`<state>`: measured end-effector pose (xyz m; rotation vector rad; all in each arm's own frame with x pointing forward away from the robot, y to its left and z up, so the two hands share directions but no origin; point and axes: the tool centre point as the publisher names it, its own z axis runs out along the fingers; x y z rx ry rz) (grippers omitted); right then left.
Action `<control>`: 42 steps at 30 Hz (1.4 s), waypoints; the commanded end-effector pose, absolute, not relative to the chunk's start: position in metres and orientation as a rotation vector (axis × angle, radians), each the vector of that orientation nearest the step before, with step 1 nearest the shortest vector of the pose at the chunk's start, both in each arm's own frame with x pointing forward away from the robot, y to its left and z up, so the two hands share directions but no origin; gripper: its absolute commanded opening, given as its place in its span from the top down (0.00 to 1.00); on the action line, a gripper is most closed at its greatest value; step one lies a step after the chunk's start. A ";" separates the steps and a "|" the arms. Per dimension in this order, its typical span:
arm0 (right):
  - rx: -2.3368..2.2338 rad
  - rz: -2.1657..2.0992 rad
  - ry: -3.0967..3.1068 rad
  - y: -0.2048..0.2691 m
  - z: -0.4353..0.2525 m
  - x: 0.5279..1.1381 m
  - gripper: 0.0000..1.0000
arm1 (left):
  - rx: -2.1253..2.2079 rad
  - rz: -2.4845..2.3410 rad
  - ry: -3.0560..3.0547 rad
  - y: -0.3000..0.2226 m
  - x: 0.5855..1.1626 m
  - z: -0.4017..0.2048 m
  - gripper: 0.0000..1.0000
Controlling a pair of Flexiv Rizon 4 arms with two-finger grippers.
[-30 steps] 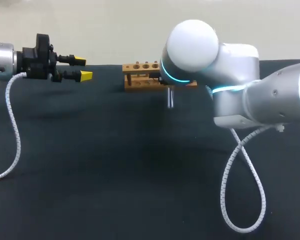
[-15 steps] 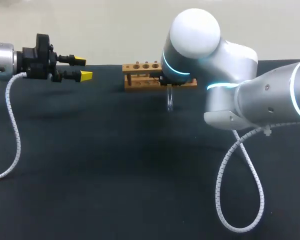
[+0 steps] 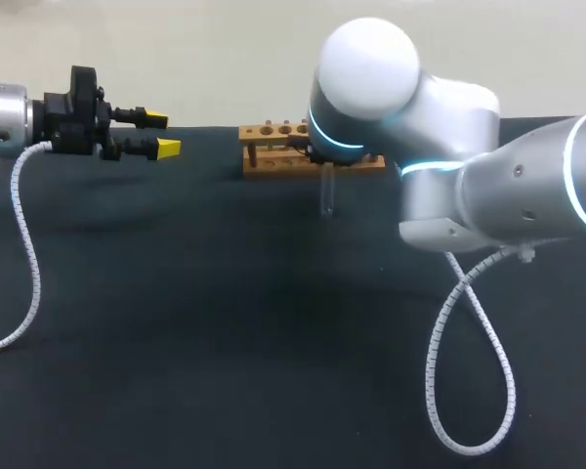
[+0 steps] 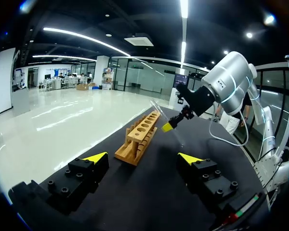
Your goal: Grasp the test tube, adjust it, and insert it.
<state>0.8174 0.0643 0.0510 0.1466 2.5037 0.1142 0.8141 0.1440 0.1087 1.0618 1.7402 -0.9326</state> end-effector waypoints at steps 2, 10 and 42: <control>0.199 0.124 2.366 0.058 0.073 0.790 1.00 | 1.061 -0.932 1.734 0.145 0.814 0.107 0.00; 0.238 0.113 2.284 0.056 0.098 0.773 1.00 | 1.061 -0.932 1.734 0.145 0.814 0.107 0.00; 0.251 0.163 2.263 0.053 0.121 0.767 1.00 | 1.061 -0.932 1.734 0.145 0.814 0.107 0.00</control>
